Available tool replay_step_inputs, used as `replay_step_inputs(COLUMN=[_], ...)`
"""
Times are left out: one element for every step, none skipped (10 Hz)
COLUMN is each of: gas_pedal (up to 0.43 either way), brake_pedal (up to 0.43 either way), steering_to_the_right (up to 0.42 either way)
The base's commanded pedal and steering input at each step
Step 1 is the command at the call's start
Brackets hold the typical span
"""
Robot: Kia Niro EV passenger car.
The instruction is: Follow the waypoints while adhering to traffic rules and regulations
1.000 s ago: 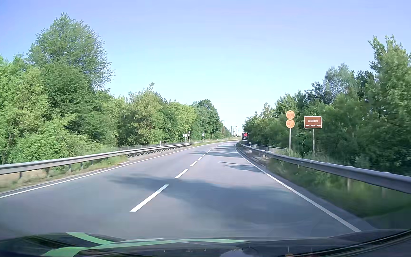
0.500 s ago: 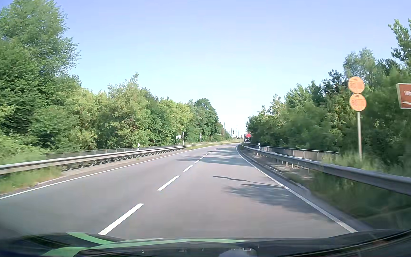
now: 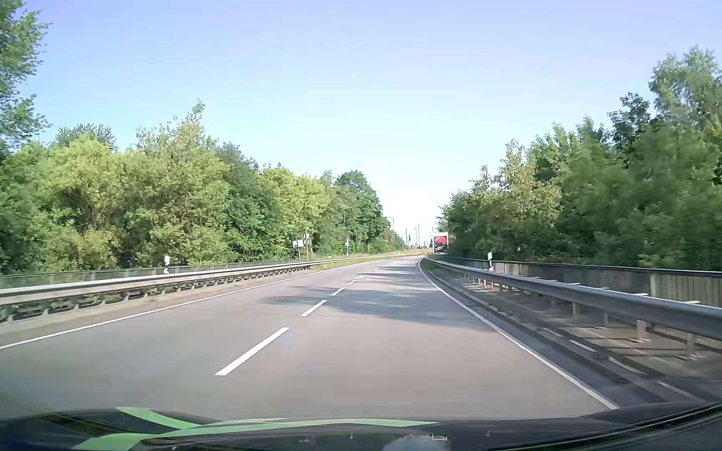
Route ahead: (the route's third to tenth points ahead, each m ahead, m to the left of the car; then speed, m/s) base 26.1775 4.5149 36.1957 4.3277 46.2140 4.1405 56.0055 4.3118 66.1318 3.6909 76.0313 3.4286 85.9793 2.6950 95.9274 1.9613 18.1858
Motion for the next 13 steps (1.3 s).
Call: replay_step_inputs(gas_pedal=[0.008, 0.000, 0.000, 0.000, 0.000, 0.000, 0.000, 0.028, 0.047, 0.087, 0.118, 0.150, 0.169], brake_pedal=[0.000, 0.000, 0.000, 0.000, 0.000, 0.000, 0.000, 0.000, 0.000, 0.000, 0.000, 0.000, 0.000], steering_to_the_right=[-0.002, -0.002, -0.002, -0.002, -0.002, -0.002, -0.001, 0.000, 0.000, 0.002, 0.003, 0.003, 0.003])
